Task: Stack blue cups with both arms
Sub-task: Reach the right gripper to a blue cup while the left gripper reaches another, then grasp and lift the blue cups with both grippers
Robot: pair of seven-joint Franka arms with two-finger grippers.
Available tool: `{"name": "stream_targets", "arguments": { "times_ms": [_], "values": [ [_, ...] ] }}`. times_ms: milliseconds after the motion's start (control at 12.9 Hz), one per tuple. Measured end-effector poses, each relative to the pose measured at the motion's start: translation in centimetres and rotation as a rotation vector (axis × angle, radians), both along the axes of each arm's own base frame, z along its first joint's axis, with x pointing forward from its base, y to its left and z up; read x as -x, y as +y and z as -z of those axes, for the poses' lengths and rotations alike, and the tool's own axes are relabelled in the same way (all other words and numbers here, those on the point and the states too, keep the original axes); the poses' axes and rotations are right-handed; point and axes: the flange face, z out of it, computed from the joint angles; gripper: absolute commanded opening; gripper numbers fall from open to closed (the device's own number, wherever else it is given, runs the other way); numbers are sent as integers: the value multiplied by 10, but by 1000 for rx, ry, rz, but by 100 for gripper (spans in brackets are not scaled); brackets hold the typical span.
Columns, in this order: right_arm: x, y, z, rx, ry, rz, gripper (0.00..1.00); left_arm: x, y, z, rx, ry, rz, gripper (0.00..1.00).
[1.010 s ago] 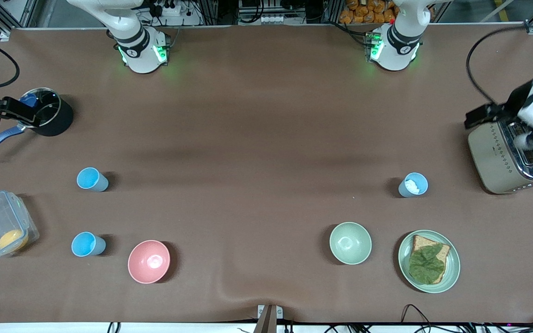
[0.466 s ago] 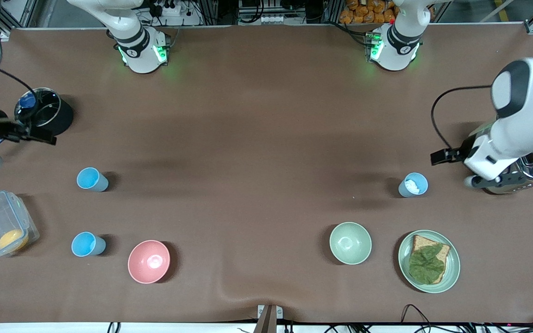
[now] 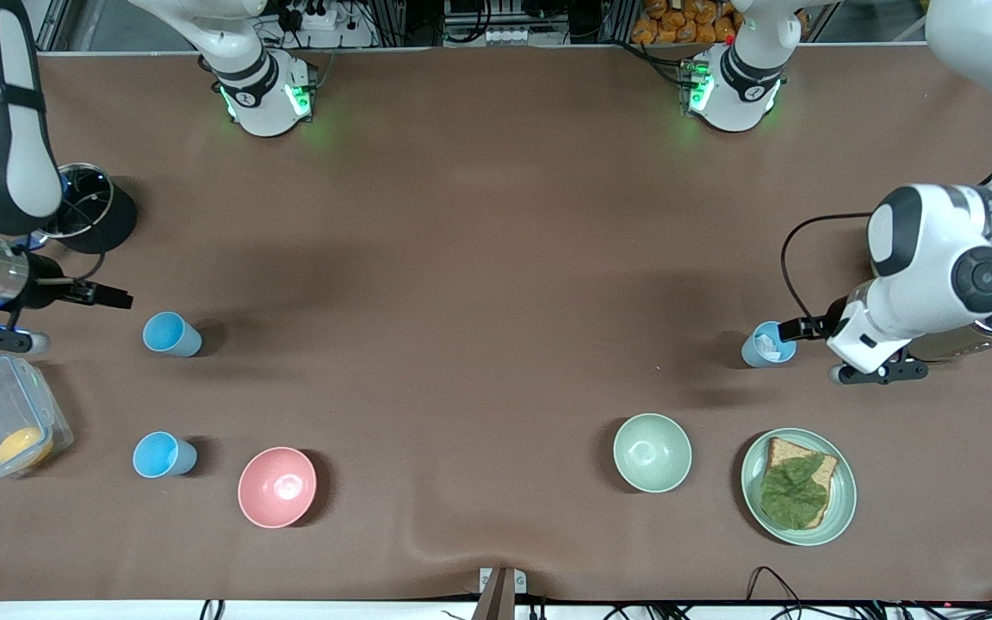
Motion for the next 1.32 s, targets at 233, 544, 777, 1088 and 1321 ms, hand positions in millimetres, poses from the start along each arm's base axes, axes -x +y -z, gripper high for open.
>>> {"name": "stream_targets", "arguments": {
  "times_ms": [233, 544, 777, 1088, 1321],
  "values": [
    [-5, -14, 46, -3, 32, 19, 100, -1, 3, 33, 13, 22, -6, 98],
    [-17, -20, 76, -4, -11, -44, 100, 0, 2, 53, 20, 38, -5, 78],
    [-15, -40, 101, -18, -4, -79, 100, 5, 1, 65, 23, 48, -4, 39],
    [-15, -37, 122, -28, 19, -93, 100, 7, -2, 68, 25, 52, 0, 0],
    [-15, -35, 132, -31, 30, -102, 100, 6, -15, 64, 32, 43, 20, 0]
  ]
}}
